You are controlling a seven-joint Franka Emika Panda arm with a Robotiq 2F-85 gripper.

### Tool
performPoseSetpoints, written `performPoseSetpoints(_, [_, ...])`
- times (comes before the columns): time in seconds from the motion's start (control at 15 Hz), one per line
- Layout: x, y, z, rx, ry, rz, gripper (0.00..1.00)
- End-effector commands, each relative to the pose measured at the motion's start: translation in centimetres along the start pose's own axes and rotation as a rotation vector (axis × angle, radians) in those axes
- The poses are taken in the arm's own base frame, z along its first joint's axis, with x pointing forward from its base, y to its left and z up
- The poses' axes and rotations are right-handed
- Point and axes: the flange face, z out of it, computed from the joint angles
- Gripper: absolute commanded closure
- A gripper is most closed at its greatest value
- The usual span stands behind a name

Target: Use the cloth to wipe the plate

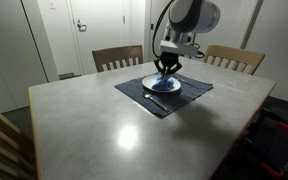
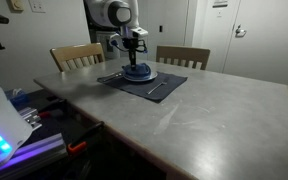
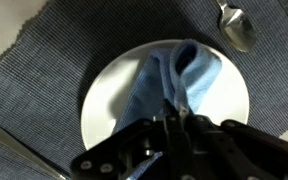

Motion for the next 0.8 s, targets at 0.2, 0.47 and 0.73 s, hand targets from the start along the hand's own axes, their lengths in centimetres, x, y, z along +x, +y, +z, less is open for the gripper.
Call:
performPoseSetpoints(0.2, [-1.6,0.2,0.2,0.027,-0.018,0.029,0.98])
performPoseSetpoints(0.47, [-2.6,0.1,0.7,0.026,-0.07,0.016,0.98])
performPoseSetpoints(0.73, [-2.7,0.2,1.6,0.013,-0.088,-0.022,0.98])
